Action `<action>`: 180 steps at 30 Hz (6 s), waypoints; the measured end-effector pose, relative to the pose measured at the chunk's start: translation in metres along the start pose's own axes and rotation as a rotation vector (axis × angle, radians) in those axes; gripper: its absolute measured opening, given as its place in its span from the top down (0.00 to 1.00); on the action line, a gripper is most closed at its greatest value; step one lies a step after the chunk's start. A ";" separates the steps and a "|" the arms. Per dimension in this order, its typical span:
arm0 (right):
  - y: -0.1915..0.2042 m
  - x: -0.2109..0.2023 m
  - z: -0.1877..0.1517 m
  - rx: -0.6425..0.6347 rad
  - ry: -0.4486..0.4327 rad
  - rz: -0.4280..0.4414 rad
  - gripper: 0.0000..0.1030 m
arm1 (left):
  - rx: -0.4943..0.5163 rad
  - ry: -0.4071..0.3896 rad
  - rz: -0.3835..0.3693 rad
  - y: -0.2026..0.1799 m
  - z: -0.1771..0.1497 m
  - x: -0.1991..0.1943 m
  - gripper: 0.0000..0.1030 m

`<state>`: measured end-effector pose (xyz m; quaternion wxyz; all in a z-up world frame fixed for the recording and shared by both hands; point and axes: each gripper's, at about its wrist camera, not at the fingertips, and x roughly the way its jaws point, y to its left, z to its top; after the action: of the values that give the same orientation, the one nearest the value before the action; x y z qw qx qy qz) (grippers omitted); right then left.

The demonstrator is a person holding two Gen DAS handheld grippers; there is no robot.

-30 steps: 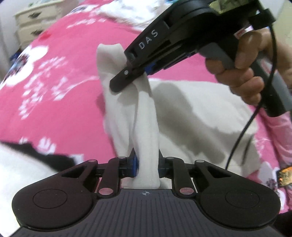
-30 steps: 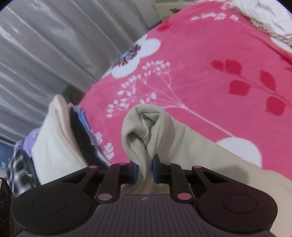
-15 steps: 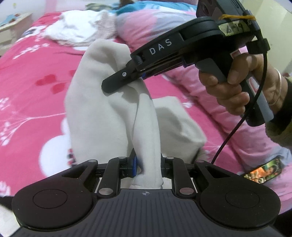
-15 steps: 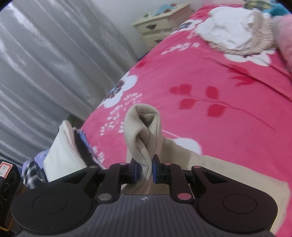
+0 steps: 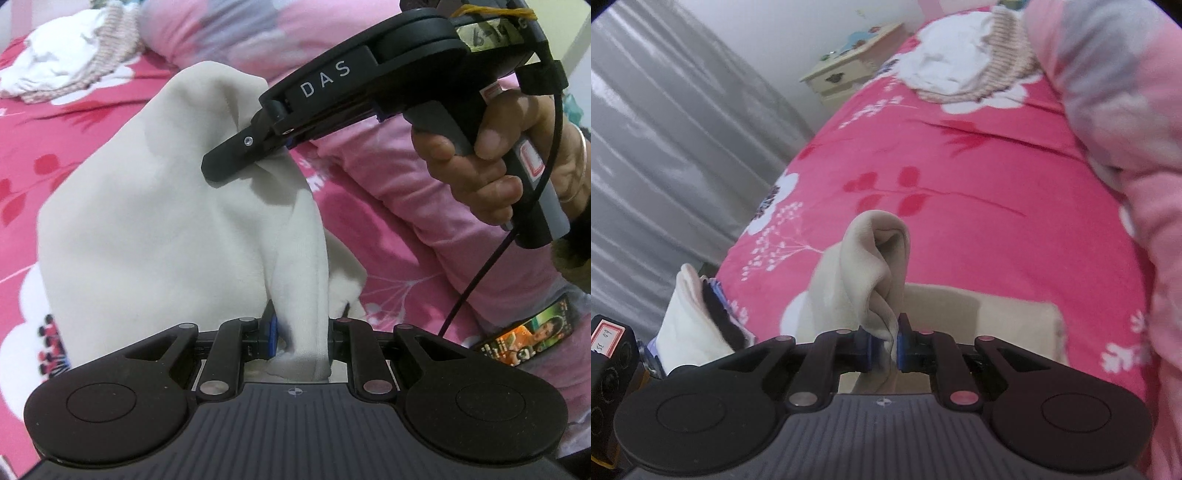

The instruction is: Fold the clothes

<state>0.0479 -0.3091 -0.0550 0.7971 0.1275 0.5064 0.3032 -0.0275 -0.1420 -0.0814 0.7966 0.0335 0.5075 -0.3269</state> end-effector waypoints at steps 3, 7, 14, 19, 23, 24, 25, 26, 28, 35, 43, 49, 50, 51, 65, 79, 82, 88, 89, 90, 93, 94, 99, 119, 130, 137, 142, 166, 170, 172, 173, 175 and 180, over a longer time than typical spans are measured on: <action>-0.016 -0.003 -0.006 0.016 0.001 -0.018 0.88 | 0.009 0.022 -0.011 -0.006 0.005 0.015 0.84; -0.037 -0.005 -0.015 0.037 0.004 -0.048 0.88 | 0.033 0.042 -0.033 -0.021 0.004 0.024 0.80; -0.058 0.010 -0.035 0.026 0.037 -0.095 0.88 | 0.033 0.032 -0.157 -0.018 -0.005 0.002 0.58; -0.057 0.013 -0.040 -0.029 0.042 -0.130 0.89 | -0.058 0.048 -0.332 0.002 -0.013 -0.041 0.54; -0.053 0.016 -0.043 -0.109 0.046 -0.181 0.89 | -0.088 -0.008 -0.314 0.016 -0.022 -0.066 0.54; -0.053 0.017 -0.044 -0.107 0.045 -0.190 0.88 | -0.085 -0.023 -0.277 0.019 -0.024 -0.069 0.54; -0.054 0.017 -0.046 -0.106 0.041 -0.197 0.88 | -0.087 -0.032 -0.238 0.023 -0.027 -0.070 0.54; -0.053 0.017 -0.048 -0.119 0.037 -0.209 0.88 | -0.088 -0.033 -0.194 0.027 -0.030 -0.069 0.54; -0.048 0.014 -0.051 -0.161 0.019 -0.238 0.88 | -0.088 -0.028 -0.101 0.033 -0.037 -0.066 0.54; -0.030 -0.006 -0.047 -0.232 -0.068 -0.297 0.92 | -0.044 -0.056 0.033 0.043 -0.066 -0.057 0.54; -0.016 0.030 -0.041 -0.355 -0.025 -0.404 0.92 | -0.113 -0.063 0.006 0.066 -0.097 -0.061 0.54; -0.002 0.056 -0.065 -0.583 -0.009 -0.529 0.93 | -0.151 -0.089 -0.023 0.076 -0.102 -0.066 0.54; -0.001 0.049 -0.064 -0.573 -0.022 -0.532 0.90 | -0.166 -0.090 -0.028 0.080 -0.104 -0.067 0.54; 0.000 0.042 -0.063 -0.554 -0.036 -0.534 0.84 | -0.182 -0.089 -0.037 0.083 -0.106 -0.067 0.54; 0.085 -0.042 -0.130 -0.631 -0.232 -0.516 0.84 | -0.274 -0.004 -0.104 0.078 -0.115 -0.041 0.45; 0.068 0.012 -0.102 -0.643 -0.277 -0.526 0.87 | -0.206 0.000 -0.039 0.056 -0.112 -0.036 0.33; 0.020 0.060 -0.110 -0.632 -0.096 -0.643 0.87 | -0.192 -0.008 -0.045 0.054 -0.113 -0.037 0.32; 0.008 0.020 -0.112 -0.459 -0.180 -0.627 0.87 | -0.231 -0.017 -0.086 0.066 -0.117 -0.036 0.30; 0.015 0.008 -0.115 -0.455 -0.201 -0.610 0.87 | -0.259 -0.021 -0.107 0.071 -0.117 -0.036 0.30; 0.022 -0.003 -0.119 -0.461 -0.214 -0.594 0.87 | -0.290 -0.026 -0.130 0.077 -0.117 -0.038 0.30; 0.035 -0.033 -0.133 -0.389 -0.203 -0.533 0.84 | -0.400 -0.036 -0.205 0.097 -0.120 -0.039 0.31; 0.031 -0.040 -0.137 -0.308 -0.195 -0.493 0.83 | -0.436 -0.037 -0.224 0.103 -0.122 -0.039 0.31; -0.009 -0.045 -0.168 0.128 -0.175 -0.316 0.73 | -0.458 -0.036 -0.216 0.103 -0.126 -0.039 0.32; -0.039 -0.002 -0.180 0.316 -0.161 -0.115 0.64 | -0.416 -0.027 -0.151 0.092 -0.127 -0.037 0.32; -0.036 -0.003 -0.185 0.327 -0.174 -0.049 0.76 | -0.420 -0.028 -0.149 0.090 -0.127 -0.037 0.32; 0.007 -0.046 -0.174 0.101 -0.272 -0.145 0.94 | -0.304 -0.030 -0.134 0.068 -0.114 -0.042 0.32; 0.004 -0.043 -0.176 0.042 -0.240 -0.286 0.94 | -0.226 -0.023 -0.134 0.053 -0.107 -0.039 0.30; 0.024 -0.042 -0.182 -0.169 -0.188 -0.664 0.76 | -0.364 -0.007 -0.115 0.077 -0.107 -0.018 0.32; 0.055 -0.057 -0.171 -0.280 -0.278 -0.676 0.81 | -0.385 -0.003 -0.129 0.079 -0.109 -0.016 0.31; 0.065 -0.048 -0.170 -0.313 -0.288 -0.601 0.82 | -0.395 -0.004 -0.135 0.080 -0.110 -0.015 0.31; 0.065 -0.039 -0.171 -0.326 -0.278 -0.579 0.83 | -0.406 -0.003 -0.140 0.081 -0.112 -0.014 0.31; 0.054 -0.013 -0.177 -0.329 -0.220 -0.579 0.85 | -0.438 -0.003 -0.157 0.084 -0.115 -0.013 0.31; 0.018 0.022 -0.192 -0.381 -0.103 -0.648 0.94 | -0.529 -0.008 -0.236 0.094 -0.127 -0.007 0.31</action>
<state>-0.1216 -0.3016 -0.1488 0.8855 -0.1745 0.4144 0.1171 -0.0772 -0.0163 -0.1634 0.7362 -0.2360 0.5721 -0.2738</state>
